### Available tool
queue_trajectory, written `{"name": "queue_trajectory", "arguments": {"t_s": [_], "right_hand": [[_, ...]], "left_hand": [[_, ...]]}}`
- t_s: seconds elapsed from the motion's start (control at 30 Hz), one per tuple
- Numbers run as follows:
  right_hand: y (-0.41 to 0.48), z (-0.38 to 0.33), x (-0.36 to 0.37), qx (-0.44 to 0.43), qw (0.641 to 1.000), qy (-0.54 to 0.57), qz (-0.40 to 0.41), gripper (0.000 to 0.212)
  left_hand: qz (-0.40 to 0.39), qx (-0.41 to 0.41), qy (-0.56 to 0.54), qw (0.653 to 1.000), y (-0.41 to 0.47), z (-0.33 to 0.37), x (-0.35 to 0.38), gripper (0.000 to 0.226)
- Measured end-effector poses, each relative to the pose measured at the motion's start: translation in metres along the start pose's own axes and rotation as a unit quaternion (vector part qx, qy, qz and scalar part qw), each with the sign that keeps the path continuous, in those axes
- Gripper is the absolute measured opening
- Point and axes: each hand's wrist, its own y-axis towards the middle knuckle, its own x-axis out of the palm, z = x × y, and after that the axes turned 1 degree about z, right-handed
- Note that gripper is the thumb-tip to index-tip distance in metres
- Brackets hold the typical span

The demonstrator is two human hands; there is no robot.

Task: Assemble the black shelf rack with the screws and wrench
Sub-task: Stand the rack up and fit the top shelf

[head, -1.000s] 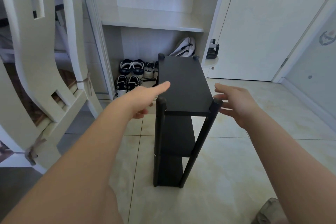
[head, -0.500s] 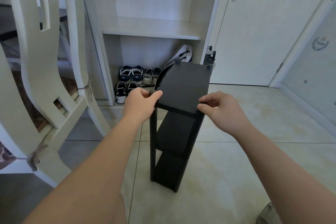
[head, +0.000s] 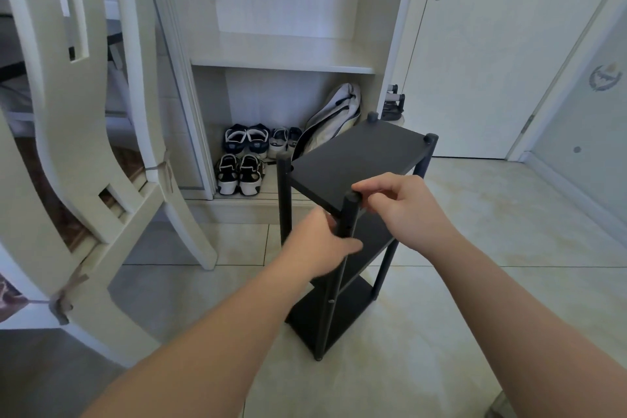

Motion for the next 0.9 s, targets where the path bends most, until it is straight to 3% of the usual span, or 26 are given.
{"name": "queue_trajectory", "arguments": {"t_s": [0.27, 0.47, 0.57, 0.67, 0.8, 0.9], "right_hand": [[0.001, -0.005, 0.000, 0.014, 0.999, 0.021, 0.021, 0.039], [-0.006, -0.017, 0.021, -0.041, 0.993, -0.069, -0.084, 0.037], [0.000, -0.016, 0.021, -0.042, 0.999, -0.033, 0.009, 0.032], [0.008, -0.006, 0.007, -0.027, 0.993, -0.020, 0.112, 0.026], [0.015, 0.017, -0.008, -0.001, 0.982, -0.098, 0.161, 0.034], [0.024, 0.030, -0.016, 0.016, 0.976, -0.132, 0.172, 0.047]], "left_hand": [[0.024, 0.030, -0.011, 0.999, 0.006, -0.020, 0.037, 0.013], [-0.001, 0.000, -0.006, 1.000, 0.030, -0.040, -0.015, 0.011], [-0.028, -0.002, -0.014, 0.999, 0.038, -0.058, -0.051, 0.008], [-0.008, -0.017, -0.041, 0.999, 0.043, -0.074, -0.071, 0.008], [0.107, -0.042, -0.068, 0.991, 0.046, -0.083, -0.076, 0.031], [0.193, -0.048, -0.099, 0.975, 0.046, -0.078, -0.074, 0.030]]}}
